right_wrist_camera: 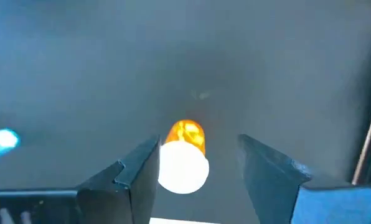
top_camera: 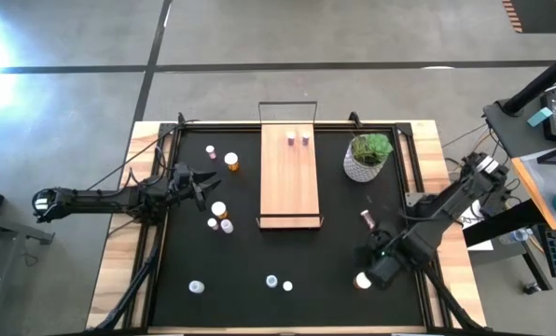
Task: Pick and place medicine bottles onto shelf by color
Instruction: Put the bottom orange pill bottle on the shelf
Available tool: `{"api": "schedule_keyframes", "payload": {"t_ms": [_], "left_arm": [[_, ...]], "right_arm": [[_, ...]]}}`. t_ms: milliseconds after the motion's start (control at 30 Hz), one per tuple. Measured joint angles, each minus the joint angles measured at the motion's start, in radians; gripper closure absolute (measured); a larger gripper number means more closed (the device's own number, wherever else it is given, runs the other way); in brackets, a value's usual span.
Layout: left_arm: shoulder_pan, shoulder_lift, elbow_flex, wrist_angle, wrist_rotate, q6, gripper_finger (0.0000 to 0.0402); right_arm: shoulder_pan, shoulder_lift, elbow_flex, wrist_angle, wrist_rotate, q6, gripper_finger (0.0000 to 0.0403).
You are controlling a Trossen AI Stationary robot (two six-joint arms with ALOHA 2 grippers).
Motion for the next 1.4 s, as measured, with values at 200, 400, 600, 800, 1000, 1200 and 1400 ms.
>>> {"api": "schedule_keyframes", "payload": {"t_ms": [200, 400, 600, 800, 1000, 1200, 1400], "left_arm": [[0.0, 0.0, 0.0, 0.0, 0.0, 0.0, 0.0228], [0.0, 0.0, 0.0, 0.0, 0.0, 0.0, 0.0228], [0.0, 0.0, 0.0, 0.0, 0.0, 0.0, 0.0228], [0.0, 0.0, 0.0, 0.0, 0.0, 0.0, 0.0228], [0.0, 0.0, 0.0, 0.0, 0.0, 0.0, 0.0228], [0.0, 0.0, 0.0, 0.0, 0.0, 0.0, 0.0228], [0.0, 0.0, 0.0, 0.0, 0.0, 0.0, 0.0228]], "right_arm": [[0.0, 0.074, 0.002, 0.065, -0.056, -0.088, 0.0148], [0.0, 0.135, 0.003, 0.146, -0.075, -0.168, 0.0081], [0.004, 0.17, 0.003, 0.187, -0.096, -0.238, 0.0039], [0.02, 0.21, 0.003, 0.198, -0.104, -0.3, 0.0039], [0.019, 0.22, 0.003, 0.213, -0.102, -0.327, 0.0043], [0.019, 0.22, 0.003, 0.217, -0.099, -0.332, 0.0095], [0.019, 0.224, 0.003, 0.219, -0.098, -0.324, 0.0167]]}}
